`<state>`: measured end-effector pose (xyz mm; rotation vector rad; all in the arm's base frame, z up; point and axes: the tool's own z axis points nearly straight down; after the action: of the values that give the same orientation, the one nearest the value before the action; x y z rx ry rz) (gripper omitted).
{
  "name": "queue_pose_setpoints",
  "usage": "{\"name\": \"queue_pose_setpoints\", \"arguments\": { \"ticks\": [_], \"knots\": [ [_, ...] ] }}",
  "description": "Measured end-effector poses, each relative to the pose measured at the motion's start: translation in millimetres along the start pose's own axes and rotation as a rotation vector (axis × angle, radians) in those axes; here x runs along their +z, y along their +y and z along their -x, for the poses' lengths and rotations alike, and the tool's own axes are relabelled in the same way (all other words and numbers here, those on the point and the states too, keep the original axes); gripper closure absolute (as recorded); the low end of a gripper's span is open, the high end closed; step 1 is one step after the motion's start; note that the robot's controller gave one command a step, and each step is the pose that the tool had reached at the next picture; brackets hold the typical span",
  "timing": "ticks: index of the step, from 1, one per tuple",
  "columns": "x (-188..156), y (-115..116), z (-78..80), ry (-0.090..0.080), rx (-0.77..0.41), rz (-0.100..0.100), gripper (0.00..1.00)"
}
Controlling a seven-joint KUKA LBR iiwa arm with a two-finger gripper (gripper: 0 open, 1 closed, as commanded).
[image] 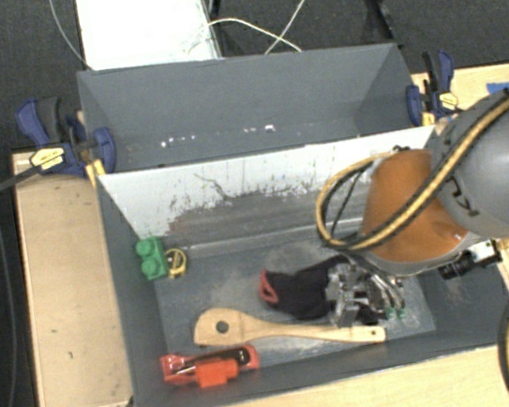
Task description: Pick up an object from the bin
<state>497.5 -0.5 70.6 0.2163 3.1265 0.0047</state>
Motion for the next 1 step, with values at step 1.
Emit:
{"name": "queue_pose_setpoints", "arguments": {
  "ticks": [1],
  "knots": [
    [0.0,0.0,0.0,0.0,0.001,0.0,1.0]
  ]
}}
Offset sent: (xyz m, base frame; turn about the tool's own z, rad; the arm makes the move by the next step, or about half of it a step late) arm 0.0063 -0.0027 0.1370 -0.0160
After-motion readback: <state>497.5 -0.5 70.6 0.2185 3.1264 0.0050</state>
